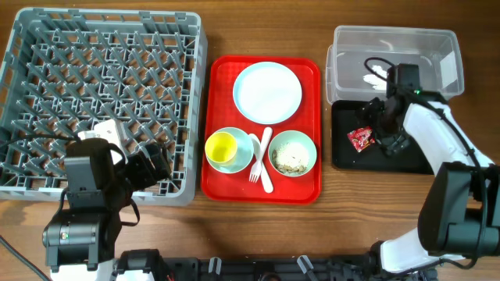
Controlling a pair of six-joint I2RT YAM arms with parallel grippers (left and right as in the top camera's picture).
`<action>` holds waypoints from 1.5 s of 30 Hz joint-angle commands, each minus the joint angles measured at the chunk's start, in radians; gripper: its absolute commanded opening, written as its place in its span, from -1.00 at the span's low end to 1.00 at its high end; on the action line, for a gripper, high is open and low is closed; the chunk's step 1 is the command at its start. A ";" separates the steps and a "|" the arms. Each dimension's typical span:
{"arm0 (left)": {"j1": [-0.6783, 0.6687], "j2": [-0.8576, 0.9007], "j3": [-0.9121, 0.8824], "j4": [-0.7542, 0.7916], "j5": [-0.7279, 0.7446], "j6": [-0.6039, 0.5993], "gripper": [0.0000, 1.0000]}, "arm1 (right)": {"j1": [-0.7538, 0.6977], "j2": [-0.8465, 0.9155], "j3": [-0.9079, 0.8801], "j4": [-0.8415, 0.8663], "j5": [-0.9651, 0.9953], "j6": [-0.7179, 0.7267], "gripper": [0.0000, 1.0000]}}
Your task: Sort waste into correct bins and load items into the dishwasher rack
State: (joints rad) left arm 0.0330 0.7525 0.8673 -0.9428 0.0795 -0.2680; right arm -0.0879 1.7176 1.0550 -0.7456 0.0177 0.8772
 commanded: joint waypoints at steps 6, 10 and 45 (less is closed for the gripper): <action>0.005 -0.006 0.021 0.003 0.002 -0.002 1.00 | 0.000 0.007 -0.101 0.133 -0.011 0.047 0.79; 0.005 -0.006 0.021 0.002 0.002 -0.002 1.00 | 0.000 0.011 -0.101 0.143 0.007 0.040 0.77; 0.005 -0.006 0.021 0.002 0.002 -0.002 1.00 | 0.010 0.021 -0.101 0.225 0.064 0.027 0.42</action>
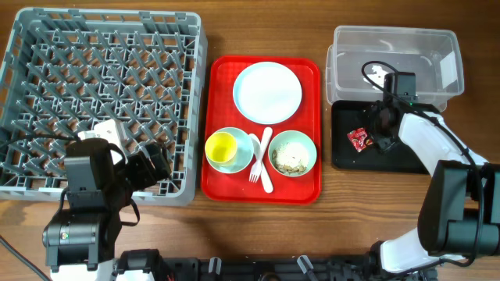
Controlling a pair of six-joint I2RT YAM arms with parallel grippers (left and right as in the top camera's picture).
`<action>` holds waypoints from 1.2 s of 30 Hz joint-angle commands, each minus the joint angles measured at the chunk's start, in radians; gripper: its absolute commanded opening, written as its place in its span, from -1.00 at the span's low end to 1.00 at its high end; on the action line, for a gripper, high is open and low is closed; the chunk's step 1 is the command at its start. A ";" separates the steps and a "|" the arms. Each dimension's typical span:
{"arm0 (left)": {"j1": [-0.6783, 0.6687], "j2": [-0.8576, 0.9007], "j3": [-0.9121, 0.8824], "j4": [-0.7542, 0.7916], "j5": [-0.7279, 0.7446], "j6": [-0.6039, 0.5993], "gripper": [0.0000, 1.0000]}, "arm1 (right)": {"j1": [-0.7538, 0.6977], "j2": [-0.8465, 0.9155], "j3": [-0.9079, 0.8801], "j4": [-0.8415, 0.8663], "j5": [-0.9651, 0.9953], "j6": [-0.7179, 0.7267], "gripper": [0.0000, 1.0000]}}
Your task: Sort waste into correct bins and load items into the dishwasher rack
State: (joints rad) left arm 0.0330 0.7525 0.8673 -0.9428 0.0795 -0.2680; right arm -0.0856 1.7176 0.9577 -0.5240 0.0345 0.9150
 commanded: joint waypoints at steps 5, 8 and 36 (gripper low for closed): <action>0.005 -0.006 0.021 0.002 0.002 -0.002 1.00 | 0.013 0.076 -0.003 0.005 0.060 0.004 0.42; 0.005 -0.006 0.021 0.002 0.002 -0.002 1.00 | 0.014 0.097 -0.003 0.002 0.059 0.002 0.40; 0.005 -0.006 0.021 0.003 0.002 -0.002 1.00 | 0.013 -0.309 0.143 0.289 -0.108 -0.471 -0.91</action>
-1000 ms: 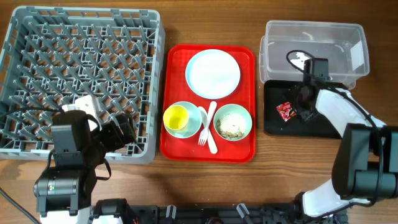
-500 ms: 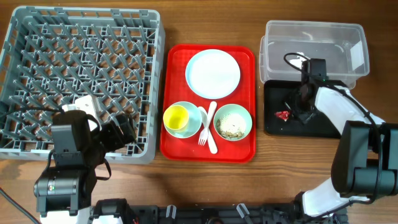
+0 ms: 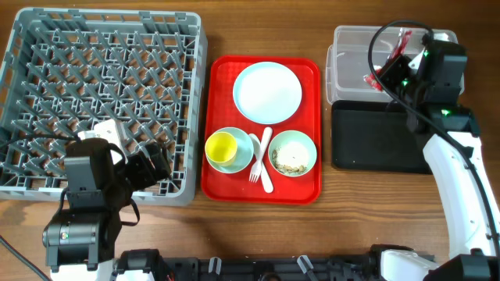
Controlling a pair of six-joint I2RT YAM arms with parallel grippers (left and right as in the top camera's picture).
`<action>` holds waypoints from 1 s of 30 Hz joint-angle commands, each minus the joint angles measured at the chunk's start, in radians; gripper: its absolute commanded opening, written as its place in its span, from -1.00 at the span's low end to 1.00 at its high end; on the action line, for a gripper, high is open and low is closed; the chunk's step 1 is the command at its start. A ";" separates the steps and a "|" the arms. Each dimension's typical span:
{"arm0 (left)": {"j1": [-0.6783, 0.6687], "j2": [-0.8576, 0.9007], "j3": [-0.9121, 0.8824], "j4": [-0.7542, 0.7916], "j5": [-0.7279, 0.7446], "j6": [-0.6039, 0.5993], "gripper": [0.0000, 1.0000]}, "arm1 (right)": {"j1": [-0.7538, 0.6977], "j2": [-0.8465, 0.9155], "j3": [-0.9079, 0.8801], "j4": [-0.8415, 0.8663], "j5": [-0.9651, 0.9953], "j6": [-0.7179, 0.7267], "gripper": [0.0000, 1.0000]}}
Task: Sort waste into correct bins and load items into the dishwasher rack
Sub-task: 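Lift the wrapper into the clear bin and open the right gripper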
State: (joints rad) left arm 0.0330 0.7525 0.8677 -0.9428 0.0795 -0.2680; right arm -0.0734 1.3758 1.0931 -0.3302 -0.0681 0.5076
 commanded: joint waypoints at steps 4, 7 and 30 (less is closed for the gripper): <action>0.005 -0.006 0.021 0.003 0.002 -0.002 1.00 | 0.001 0.143 0.008 0.223 0.008 -0.064 -0.92; 0.005 -0.006 0.021 0.003 0.002 -0.002 1.00 | 0.002 0.236 0.008 0.232 0.005 -0.063 -0.91; 0.005 -0.006 0.021 0.003 0.002 -0.002 1.00 | 0.001 0.013 0.008 -0.287 -0.003 -0.142 -0.91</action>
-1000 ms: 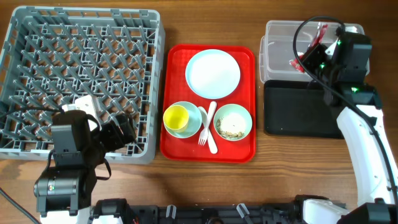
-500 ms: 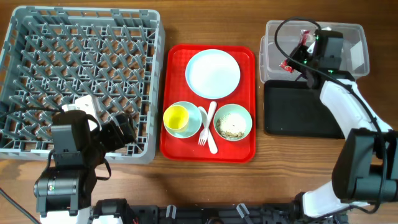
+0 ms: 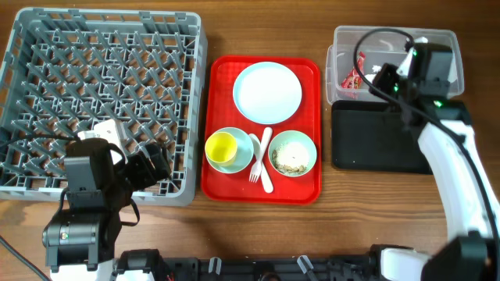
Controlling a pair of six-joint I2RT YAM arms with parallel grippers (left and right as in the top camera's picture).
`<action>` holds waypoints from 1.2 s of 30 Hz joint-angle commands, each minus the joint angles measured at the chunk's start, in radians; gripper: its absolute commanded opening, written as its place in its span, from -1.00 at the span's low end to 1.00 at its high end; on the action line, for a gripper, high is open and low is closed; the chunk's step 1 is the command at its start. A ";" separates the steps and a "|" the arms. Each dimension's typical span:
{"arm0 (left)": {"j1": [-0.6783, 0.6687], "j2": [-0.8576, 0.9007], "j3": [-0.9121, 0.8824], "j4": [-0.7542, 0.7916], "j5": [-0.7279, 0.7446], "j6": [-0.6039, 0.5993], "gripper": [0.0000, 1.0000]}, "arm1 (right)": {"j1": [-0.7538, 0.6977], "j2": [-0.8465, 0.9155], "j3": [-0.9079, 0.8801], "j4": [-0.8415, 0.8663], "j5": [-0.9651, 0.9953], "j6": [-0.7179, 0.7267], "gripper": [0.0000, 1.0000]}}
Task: Sort waste into correct bins and load items into the dishwasher rack
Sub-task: 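Lift the wrapper into the clear bin and open the right gripper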
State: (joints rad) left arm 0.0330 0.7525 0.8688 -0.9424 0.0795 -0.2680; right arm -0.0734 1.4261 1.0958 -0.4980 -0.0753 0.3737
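My right gripper (image 3: pixel 366 78) hangs over the left part of the clear plastic bin (image 3: pixel 447 47), and a red wrapper (image 3: pixel 351 78) sits at its fingertips, seemingly pinched. The black tray (image 3: pixel 375 144) below the bin lies bare. On the red tray (image 3: pixel 221 181) are a white plate (image 3: pixel 267 92), a yellow cup (image 3: pixel 221 146) inside a pale bowl (image 3: pixel 244 156), a bowl of food scraps (image 3: pixel 292 154) and white cutlery (image 3: pixel 264 162). My left gripper (image 3: pixel 152 165) rests at the front edge of the grey dishwasher rack (image 3: pixel 101 70); its jaws are too dark to read.
The rack fills the table's left side, the red tray the middle, and the two bins the right. A black cable loops above the clear bin near my right wrist. Bare wood runs along the front edge.
My right gripper has shifted left over the clear bin, and the red wrapper is now further left with it. The left arm has not moved.
At first my right gripper was down in the black tray beside the red wrapper. It then sat on the wrapper. Later the tray was bare and the wrapper was up over the clear bin, where it is now, further left.
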 commanded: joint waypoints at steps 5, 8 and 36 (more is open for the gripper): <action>0.005 -0.006 0.019 0.002 0.002 -0.002 1.00 | 0.001 0.016 -0.058 -0.303 0.016 -0.019 -0.91; 0.005 -0.006 0.019 0.002 0.002 -0.002 1.00 | 0.001 0.064 -0.132 -0.283 0.016 -0.010 -0.92; 0.005 -0.006 0.019 -0.012 0.002 -0.002 1.00 | 0.001 0.108 -0.215 -0.514 0.079 0.154 -0.91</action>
State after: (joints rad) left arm 0.0330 0.7525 0.8692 -0.9531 0.0795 -0.2680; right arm -0.0734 1.5265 0.8848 -1.0088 -0.0177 0.5007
